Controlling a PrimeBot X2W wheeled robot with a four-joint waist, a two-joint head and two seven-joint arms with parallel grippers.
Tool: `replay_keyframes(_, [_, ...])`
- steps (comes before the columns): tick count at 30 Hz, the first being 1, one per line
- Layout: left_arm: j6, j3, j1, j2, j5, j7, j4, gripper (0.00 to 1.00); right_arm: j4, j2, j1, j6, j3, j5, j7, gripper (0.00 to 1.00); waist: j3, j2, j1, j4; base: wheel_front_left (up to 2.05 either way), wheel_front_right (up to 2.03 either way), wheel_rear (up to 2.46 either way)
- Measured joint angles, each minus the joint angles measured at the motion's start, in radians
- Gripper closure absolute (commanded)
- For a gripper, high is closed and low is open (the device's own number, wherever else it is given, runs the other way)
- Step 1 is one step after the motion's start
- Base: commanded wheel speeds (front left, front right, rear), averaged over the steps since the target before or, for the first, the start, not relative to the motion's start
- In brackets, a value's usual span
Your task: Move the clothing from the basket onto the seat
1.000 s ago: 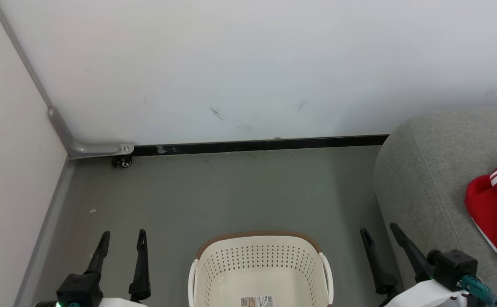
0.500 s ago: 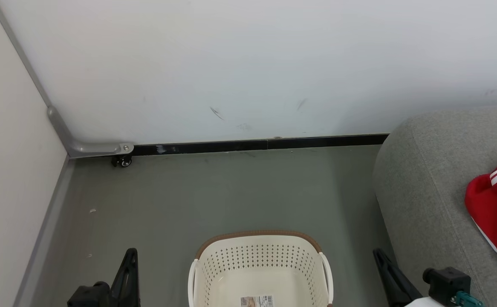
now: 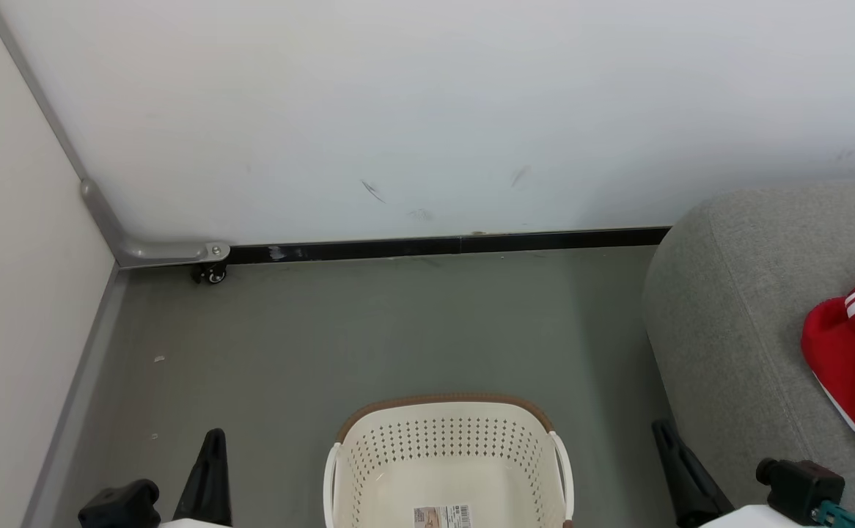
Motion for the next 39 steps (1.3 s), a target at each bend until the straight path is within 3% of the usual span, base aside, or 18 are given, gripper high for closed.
replay_keyframes(6, [-0.020, 0.023, 0.000, -0.010, -0.072, 0.026, -0.001, 1.00, 0.000, 0.000, -0.001, 0.000, -0.012, 0.091, 0.002, 1.00, 0.001, 0.0000, 0.0026, 0.001, 0.00, 0.00, 0.00])
replay_keyframes(19, [-0.070, 0.068, -0.003, -0.027, -0.241, 0.072, -0.002, 1.00, -0.001, -0.004, -0.021, 0.000, -0.035, 0.281, 0.018, 1.00, -0.003, 0.0000, 0.0140, 0.002, 0.00, 0.00, 0.00])
replay_keyframes(25, [-0.088, 0.088, -0.005, -0.033, -0.320, 0.092, -0.001, 1.00, 0.000, -0.010, -0.023, 0.000, -0.043, 0.371, 0.024, 1.00, -0.005, 0.0000, 0.0167, 0.002, 0.00, 0.00, 0.00])
replay_keyframes(31, [-0.114, 0.109, -0.009, -0.042, -0.395, 0.114, 0.002, 1.00, 0.002, -0.016, -0.044, 0.000, -0.055, 0.458, 0.030, 1.00, -0.005, 0.0000, 0.0168, 0.003, 0.00, 0.00, 0.00])
replay_keyframes(39, [-0.141, 0.136, -0.021, -0.053, -0.502, 0.140, 0.012, 1.00, 0.008, -0.021, -0.063, 0.000, -0.064, 0.575, 0.040, 1.00, 0.000, 0.0000, 0.0105, 0.003, 0.00, 0.00, 0.00])
